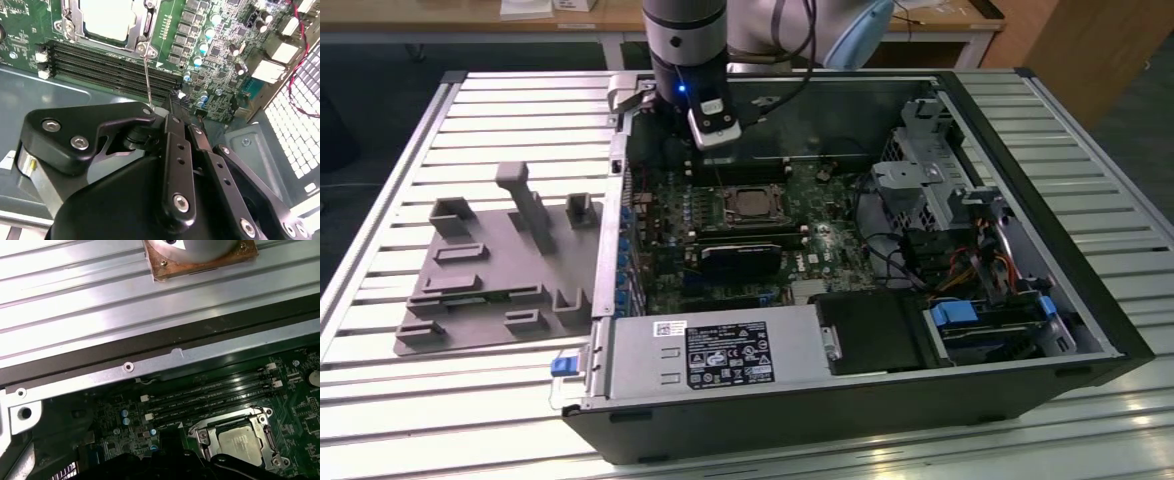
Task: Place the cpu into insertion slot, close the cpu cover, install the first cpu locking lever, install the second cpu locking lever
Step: 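Install the first cpu locking lever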
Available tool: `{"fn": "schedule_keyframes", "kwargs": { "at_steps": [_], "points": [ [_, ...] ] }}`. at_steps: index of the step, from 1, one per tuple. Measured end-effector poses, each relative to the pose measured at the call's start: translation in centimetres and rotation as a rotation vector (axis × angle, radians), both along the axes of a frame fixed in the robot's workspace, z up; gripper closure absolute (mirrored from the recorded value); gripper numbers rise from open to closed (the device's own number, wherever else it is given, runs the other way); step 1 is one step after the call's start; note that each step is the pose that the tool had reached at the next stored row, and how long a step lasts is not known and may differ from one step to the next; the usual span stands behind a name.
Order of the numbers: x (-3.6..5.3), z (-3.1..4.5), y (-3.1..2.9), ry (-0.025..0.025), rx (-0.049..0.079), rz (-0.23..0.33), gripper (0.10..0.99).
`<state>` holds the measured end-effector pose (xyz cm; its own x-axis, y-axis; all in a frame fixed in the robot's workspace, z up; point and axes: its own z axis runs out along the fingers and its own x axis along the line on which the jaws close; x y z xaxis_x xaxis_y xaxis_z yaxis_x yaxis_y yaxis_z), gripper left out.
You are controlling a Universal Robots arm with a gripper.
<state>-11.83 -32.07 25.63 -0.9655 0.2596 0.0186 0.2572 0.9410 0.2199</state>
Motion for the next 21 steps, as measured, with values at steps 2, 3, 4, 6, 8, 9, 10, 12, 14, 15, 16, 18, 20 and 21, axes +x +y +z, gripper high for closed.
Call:
{"fn": "schedule_keyframes", "kwargs": {
  "at_steps": [2,3,4,6,8,9,10,12,14,15,16,18,20,21],
  "points": [
    [0.01,-0.13,0.01,-0.0002,0.005,0.0,0.984],
    [0.04,-0.19,0.02,-0.0002,0.006,0.0,0.984],
    [0.08,-0.24,0.03,0.0,0.007,0.0,0.984],
    [0.19,-0.32,0.04,0.0,0.008,0.0,0.984],
    [0.32,-0.38,0.05,0.0,0.01,0.0,0.984],
    [0.37,-0.4,0.05,0.0,0.011,0.0,0.984],
    [0.47,-0.4,0.06,0.0001,0.011,0.0,0.984],
    [0.77,-0.42,0.06,0.0,0.011,0.0,0.984],
    [1.26,-0.42,0.06,0.0,0.011,-0.001,0.984],
    [1.57,-0.42,0.06,0.0,0.011,-0.001,0.984],
    [1.89,-0.42,0.06,0.0,0.011,-0.001,0.984],
    [2.49,-0.42,0.06,0.0,0.011,-0.001,0.984],
    [3.08,-0.42,0.06,0.0001,0.011,-0.001,0.984],
    [3.35,-0.42,0.06,0.0001,0.011,-0.001,0.984]
  ]
}}
